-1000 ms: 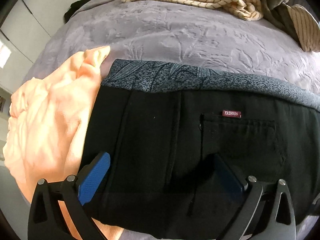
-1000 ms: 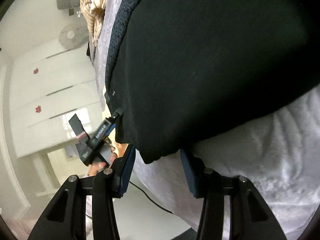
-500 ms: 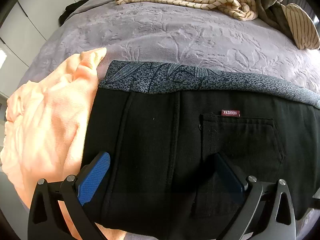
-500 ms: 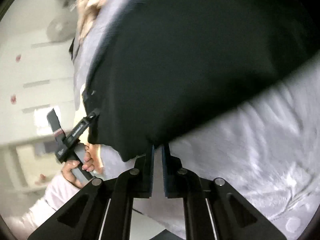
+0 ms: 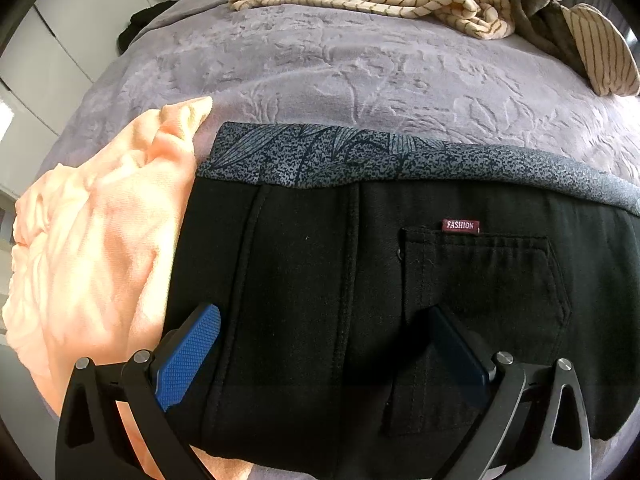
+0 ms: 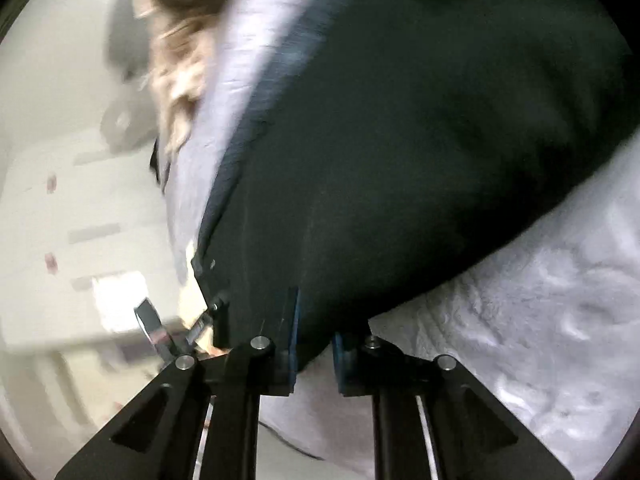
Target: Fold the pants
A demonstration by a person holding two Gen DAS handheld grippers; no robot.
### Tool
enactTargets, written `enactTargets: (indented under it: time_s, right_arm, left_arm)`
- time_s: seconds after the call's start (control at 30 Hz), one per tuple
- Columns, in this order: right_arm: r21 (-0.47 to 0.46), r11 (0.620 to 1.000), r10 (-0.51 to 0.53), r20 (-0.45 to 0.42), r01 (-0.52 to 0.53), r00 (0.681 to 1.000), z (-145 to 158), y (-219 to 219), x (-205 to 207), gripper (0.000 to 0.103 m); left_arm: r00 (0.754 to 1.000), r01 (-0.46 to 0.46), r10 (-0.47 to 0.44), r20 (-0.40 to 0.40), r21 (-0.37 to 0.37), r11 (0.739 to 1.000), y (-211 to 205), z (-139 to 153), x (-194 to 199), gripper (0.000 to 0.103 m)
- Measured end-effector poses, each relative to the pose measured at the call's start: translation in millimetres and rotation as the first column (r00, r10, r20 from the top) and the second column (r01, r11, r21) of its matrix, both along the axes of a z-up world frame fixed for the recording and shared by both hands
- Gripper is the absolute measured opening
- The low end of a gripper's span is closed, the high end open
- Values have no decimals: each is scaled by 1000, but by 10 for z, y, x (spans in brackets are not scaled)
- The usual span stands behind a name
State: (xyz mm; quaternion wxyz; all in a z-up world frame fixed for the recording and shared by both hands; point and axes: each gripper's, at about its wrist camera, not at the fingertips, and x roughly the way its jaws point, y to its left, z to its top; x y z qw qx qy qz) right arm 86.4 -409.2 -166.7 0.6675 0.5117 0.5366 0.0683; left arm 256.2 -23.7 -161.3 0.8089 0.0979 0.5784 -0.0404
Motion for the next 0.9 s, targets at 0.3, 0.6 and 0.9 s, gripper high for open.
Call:
enactTargets:
  time_s: [0.3,0.6,0.9]
  right_arm:
    - [-121,985,111,-97,-123,989,14,-31,-36,20]
    - [-317,882,390,76,-349,918,577,630,645,41]
    - [-394,769,548,2,-504,836,54,1790,1891,29]
  left_arm:
    - [999,-30,30,-22,13,999,-41,142,-6,103]
    - [993,-110,110,49,-3,994,111,298,196,103]
    - [987,-163,163,-10,-111,980,557,8,101,103]
